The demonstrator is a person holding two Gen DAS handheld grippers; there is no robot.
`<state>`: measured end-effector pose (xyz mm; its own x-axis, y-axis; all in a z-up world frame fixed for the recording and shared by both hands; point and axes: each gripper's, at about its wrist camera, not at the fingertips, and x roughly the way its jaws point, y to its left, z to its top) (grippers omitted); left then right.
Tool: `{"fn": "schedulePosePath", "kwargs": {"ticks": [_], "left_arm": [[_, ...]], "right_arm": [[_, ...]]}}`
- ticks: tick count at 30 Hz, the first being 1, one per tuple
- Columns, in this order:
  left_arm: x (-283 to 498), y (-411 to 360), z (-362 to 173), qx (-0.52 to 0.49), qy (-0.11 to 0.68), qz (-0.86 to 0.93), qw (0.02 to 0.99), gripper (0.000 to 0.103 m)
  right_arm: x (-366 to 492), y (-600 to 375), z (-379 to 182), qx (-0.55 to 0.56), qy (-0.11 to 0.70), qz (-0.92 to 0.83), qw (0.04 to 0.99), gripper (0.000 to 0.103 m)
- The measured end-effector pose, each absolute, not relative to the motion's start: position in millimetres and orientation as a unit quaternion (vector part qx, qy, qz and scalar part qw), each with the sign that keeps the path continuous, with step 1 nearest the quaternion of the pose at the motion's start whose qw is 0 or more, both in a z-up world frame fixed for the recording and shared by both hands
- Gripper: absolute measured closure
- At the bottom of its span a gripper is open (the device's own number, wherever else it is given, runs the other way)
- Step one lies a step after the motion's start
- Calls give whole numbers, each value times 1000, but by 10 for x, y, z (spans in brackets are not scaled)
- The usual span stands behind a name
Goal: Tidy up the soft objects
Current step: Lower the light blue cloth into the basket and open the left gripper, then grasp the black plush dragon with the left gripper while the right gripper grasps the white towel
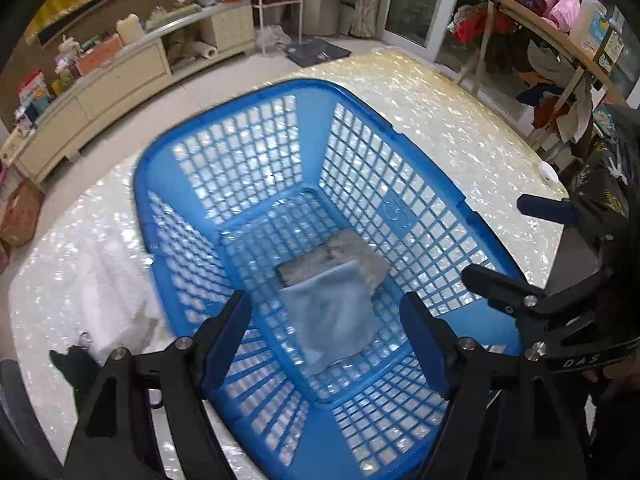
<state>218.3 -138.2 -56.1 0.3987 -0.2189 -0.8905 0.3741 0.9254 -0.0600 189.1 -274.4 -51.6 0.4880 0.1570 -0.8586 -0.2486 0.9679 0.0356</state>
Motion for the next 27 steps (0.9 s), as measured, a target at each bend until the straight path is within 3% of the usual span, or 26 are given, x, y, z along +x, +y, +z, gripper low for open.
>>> {"fn": "schedulePosePath", "kwargs": {"ticks": [9,12,20,23,27], "left_arm": [[1851,-986,-259,60,495,-150,854,28],[1741,-822,-186,42,496,-134,857,22],[1367,-413,-55,7,469,-123,875,20],[1221,-314,-32,17,455,-114,883,10],[1050,-153,-27,15,448,-99,888,8]], "right_arm": [[1705,-2532,-301,-56,473,131,869,0],[1621,-2447,-212,-57,465,133,873,0],[1377,-2080,-94,-76,454,159,874,0],[1298,-1919,-109,-82,455,173,870,0],[1194,-1678,-114,-97,454,192,864,0]]}}
